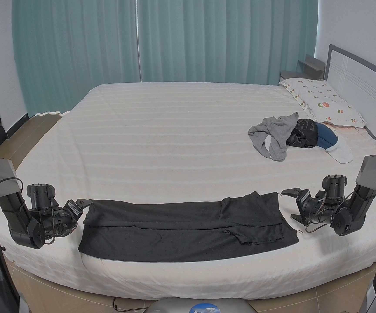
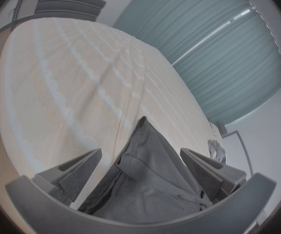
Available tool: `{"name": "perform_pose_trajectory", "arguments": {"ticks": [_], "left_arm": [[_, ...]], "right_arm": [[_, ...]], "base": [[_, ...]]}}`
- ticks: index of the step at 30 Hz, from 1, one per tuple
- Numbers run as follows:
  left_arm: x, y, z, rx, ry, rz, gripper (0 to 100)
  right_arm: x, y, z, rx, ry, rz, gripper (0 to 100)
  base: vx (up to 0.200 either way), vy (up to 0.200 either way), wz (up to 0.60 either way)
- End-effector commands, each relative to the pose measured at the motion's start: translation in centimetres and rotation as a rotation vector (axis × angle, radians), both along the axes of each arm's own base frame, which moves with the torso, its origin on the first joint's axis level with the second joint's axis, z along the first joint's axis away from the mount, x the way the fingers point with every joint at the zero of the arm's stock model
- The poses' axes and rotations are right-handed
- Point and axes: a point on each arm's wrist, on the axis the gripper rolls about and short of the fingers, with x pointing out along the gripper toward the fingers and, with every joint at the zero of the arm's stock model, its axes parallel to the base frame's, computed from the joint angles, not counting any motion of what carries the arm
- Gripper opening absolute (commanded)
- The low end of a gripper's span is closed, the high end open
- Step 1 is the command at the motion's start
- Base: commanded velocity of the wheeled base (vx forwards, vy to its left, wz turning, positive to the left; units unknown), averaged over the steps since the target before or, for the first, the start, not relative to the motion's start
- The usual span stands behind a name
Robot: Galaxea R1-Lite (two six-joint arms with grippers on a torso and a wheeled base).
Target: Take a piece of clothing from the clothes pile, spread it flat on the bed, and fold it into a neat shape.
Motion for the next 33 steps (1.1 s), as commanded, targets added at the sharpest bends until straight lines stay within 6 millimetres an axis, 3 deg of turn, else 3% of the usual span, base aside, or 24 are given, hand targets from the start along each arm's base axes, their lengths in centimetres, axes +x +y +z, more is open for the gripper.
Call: {"name": "perform_pose_trajectory", "arguments": {"ticks": [1, 5, 16, 20, 33], "left_arm": [[0.4, -0.4, 0.0, 0.081, 0.0, -0.11, 100], [1.3, -1.1, -0.2, 0.149, 0.055, -0.196, 100], [2.0, -2.4, -1.5, 0.194, 0.093, -0.221, 100], [1.9, -2.2, -1.8, 0.278, 0.108, -0.209, 100], [2.2, -2.3, -2.2, 0.286, 0.11, -0.209, 100]], "right_arm": [[0.0, 0.1, -0.1, 0.0, 0.003, 0.002, 100], [-0.1, 0.1, -0.1, -0.002, 0.004, 0.004, 100], [-0.1, 0.2, -0.2, -0.002, 0.006, 0.004, 100], [-0.1, 0.2, -0.2, -0.004, 0.007, 0.004, 100], [-0.1, 0.2, -0.2, -0.003, 0.007, 0.003, 100]], "base": [[0.0, 0.0, 0.0], [0.0, 0.0, 0.0], [0.0, 0.0, 0.0], [0.0, 0.0, 0.0], [0.0, 0.0, 0.0]]}}
